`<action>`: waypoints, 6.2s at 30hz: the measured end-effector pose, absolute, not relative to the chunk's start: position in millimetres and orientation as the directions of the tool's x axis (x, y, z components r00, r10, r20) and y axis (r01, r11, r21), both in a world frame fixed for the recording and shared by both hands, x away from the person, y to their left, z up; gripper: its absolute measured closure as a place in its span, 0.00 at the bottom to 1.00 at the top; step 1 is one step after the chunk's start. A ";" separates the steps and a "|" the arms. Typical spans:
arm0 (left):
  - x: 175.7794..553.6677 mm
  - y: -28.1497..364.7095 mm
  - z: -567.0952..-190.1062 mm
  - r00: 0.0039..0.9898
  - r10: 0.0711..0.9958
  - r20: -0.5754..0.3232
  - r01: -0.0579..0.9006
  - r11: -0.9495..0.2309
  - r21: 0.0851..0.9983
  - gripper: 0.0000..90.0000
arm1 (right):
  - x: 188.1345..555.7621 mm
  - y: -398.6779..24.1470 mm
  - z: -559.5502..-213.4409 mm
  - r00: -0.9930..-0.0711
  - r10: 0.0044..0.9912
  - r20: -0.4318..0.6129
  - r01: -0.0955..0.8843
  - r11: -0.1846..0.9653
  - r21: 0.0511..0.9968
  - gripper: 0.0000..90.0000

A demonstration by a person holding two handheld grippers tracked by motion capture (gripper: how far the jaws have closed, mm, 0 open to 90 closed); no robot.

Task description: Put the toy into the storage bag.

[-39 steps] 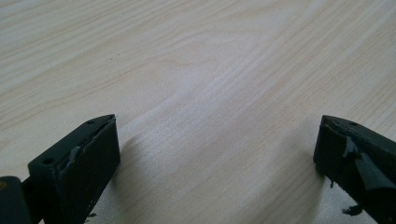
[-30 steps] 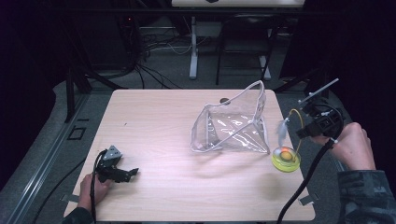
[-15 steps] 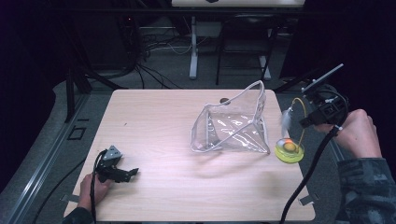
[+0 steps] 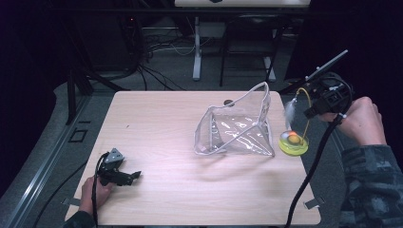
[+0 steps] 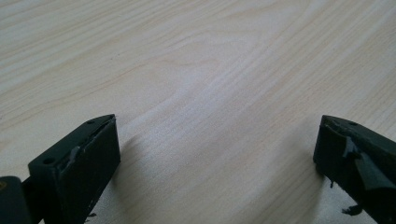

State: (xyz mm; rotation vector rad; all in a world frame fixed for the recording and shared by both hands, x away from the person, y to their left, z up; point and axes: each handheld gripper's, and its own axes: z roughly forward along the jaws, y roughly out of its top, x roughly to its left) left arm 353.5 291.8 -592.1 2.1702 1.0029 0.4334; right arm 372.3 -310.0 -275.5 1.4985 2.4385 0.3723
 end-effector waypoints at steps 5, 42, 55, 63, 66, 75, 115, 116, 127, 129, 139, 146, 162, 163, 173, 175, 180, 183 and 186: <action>353.5 291.8 -592.2 0.644 0.765 0.011 0.531 -0.457 0.713 0.01 | 379.9 -305.9 -260.2 -0.435 0.894 -0.107 0.821 0.442 0.361 0.98; 353.5 291.8 -592.1 0.644 0.765 0.011 0.531 -0.458 0.713 0.01 | 414.3 -257.9 -189.2 -0.489 0.853 -0.183 0.772 0.521 0.364 0.98; 353.5 291.7 -592.2 0.644 0.765 0.009 0.532 -0.456 0.713 0.01 | 430.0 -231.0 -183.1 -0.513 0.837 -0.192 0.751 0.545 0.372 0.98; 353.5 291.8 -592.2 0.644 0.765 0.010 0.531 -0.457 0.713 0.01 | 435.5 -208.4 -181.3 -0.541 0.821 -0.184 0.730 0.567 0.381 0.98; 353.5 291.8 -592.2 0.645 0.765 0.010 0.531 -0.458 0.713 0.01 | 436.7 -199.2 -181.0 -0.559 0.809 -0.181 0.718 0.582 0.381 0.98; 353.5 291.8 -592.1 0.645 0.765 0.010 0.531 -0.458 0.713 0.01 | 438.9 -178.3 -184.0 -0.582 0.795 -0.170 0.701 0.597 0.390 0.98; 353.5 291.8 -592.2 0.644 0.765 0.010 0.531 -0.457 0.713 0.01 | 456.9 -169.3 -265.2 -0.609 0.789 -0.077 0.728 0.595 0.341 0.97; 353.5 291.8 -592.2 0.645 0.765 0.011 0.531 -0.458 0.713 0.01 | 457.4 -169.7 -267.4 -0.609 0.789 -0.081 0.726 0.596 0.344 0.97; 353.5 291.8 -592.2 0.644 0.765 0.011 0.531 -0.458 0.713 0.01 | 463.8 -179.6 -300.9 -0.596 0.801 -0.060 0.751 0.583 0.310 0.97; 353.5 291.8 -592.2 0.645 0.764 0.011 0.531 -0.458 0.713 0.01 | 463.9 -180.4 -302.8 -0.597 0.799 -0.063 0.750 0.585 0.310 0.98; 353.5 291.8 -592.2 0.644 0.765 0.010 0.531 -0.458 0.713 0.01 | 464.1 -183.5 -324.3 -0.584 0.807 -0.091 0.751 0.580 0.315 0.97; 353.5 291.8 -592.2 0.645 0.764 0.011 0.531 -0.458 0.713 0.01 | 465.5 -188.2 -339.5 -0.573 0.814 -0.091 0.764 0.571 0.300 0.97; 353.5 291.8 -592.2 0.644 0.765 0.011 0.531 -0.458 0.713 0.01 | 468.4 -192.8 -366.7 -0.550 0.827 -0.120 0.791 0.561 0.242 0.97; 353.5 291.8 -592.1 0.645 0.765 0.011 0.531 -0.458 0.713 0.01 | 468.7 -193.4 -368.7 -0.548 0.828 -0.116 0.794 0.559 0.239 0.97; 353.5 291.8 -592.2 0.644 0.765 0.011 0.531 -0.458 0.713 0.01 | 470.8 -195.0 -377.1 -0.544 0.834 -0.091 0.807 0.550 0.216 0.97; 353.5 291.8 -592.2 0.644 0.765 0.011 0.531 -0.457 0.713 0.01 | 471.2 -194.9 -377.9 -0.543 0.836 -0.086 0.808 0.547 0.217 0.97; 353.5 291.8 -592.2 0.644 0.765 0.011 0.531 -0.458 0.713 0.01 | 469.4 -193.1 -375.0 -0.543 0.835 -0.092 0.807 0.549 0.218 0.94; 353.5 291.8 -592.1 0.645 0.764 0.010 0.531 -0.458 0.713 0.01 | 467.7 -193.5 -370.3 -0.537 0.837 -0.101 0.805 0.545 0.233 0.91; 353.5 291.8 -592.2 0.645 0.764 0.010 0.531 -0.458 0.713 0.01 | 464.0 -194.7 -359.8 -0.535 0.839 -0.093 0.801 0.540 0.260 0.85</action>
